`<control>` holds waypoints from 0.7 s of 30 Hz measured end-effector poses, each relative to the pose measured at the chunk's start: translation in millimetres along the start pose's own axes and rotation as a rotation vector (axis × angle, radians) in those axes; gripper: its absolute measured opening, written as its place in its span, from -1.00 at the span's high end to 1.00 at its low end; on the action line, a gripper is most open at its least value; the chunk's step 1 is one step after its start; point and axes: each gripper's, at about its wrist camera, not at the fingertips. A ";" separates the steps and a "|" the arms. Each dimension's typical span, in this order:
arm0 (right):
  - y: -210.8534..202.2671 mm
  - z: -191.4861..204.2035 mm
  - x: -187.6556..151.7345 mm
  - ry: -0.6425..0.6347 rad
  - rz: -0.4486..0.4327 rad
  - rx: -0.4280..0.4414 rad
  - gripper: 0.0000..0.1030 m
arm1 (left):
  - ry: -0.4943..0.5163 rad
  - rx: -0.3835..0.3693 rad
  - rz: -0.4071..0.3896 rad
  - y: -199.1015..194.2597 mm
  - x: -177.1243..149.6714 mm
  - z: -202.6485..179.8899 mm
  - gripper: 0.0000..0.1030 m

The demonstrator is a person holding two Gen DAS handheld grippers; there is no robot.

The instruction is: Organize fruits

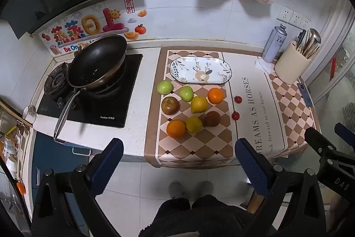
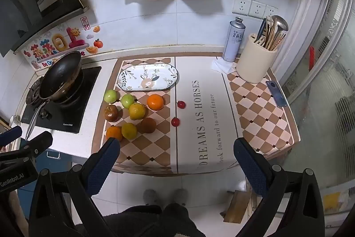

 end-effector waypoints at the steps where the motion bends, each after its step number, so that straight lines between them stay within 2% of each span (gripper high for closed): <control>1: -0.1 -0.2 -0.3 0.002 -0.004 0.002 -1.00 | -0.002 -0.004 0.002 0.1 0.0 0.2 -1.00; 21: -4.0 2.3 -3.1 -0.006 0.000 0.012 -1.00 | 0.011 0.011 0.005 -2.6 1.1 4.1 -1.00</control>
Point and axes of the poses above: each gripper's, at about its wrist camera, not at the fingertips, and y roughly the way its jaws point, z to its left, x to its top, and after that the axes turned 7 degrees about -x, right-handed
